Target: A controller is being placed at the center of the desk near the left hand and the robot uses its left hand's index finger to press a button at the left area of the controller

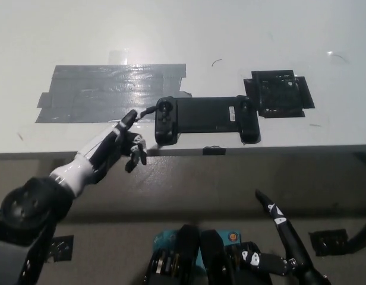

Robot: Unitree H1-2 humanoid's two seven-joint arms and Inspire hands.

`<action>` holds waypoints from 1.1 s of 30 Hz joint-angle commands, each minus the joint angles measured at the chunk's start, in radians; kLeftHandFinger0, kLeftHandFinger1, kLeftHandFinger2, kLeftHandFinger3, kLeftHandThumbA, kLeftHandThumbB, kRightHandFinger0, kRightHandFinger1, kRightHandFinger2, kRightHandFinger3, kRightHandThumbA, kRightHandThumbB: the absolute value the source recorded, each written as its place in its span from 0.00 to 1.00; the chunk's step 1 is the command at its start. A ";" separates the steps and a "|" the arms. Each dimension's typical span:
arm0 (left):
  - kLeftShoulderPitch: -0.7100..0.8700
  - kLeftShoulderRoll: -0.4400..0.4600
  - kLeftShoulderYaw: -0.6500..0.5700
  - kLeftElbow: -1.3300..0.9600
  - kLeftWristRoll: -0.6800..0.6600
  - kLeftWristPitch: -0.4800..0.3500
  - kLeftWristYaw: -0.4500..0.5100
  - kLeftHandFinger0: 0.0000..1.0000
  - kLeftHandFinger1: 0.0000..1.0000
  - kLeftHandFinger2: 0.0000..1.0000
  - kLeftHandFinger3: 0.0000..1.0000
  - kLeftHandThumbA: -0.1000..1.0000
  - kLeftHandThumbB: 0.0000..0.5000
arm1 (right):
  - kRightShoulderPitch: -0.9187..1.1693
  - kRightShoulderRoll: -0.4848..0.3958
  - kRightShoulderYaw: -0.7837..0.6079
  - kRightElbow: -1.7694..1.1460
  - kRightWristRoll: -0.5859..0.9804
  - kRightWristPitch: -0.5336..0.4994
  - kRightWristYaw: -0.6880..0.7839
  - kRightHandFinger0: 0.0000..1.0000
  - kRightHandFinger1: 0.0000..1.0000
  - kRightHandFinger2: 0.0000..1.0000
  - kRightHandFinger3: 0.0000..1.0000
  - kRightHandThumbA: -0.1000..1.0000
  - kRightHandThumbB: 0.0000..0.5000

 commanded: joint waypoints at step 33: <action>-0.266 0.130 -0.159 0.253 -0.146 0.129 -0.195 0.00 0.00 0.11 1.00 1.00 0.91 | -0.034 -0.014 -0.008 -0.021 -0.020 -0.035 0.007 1.00 1.00 1.00 1.00 1.00 0.47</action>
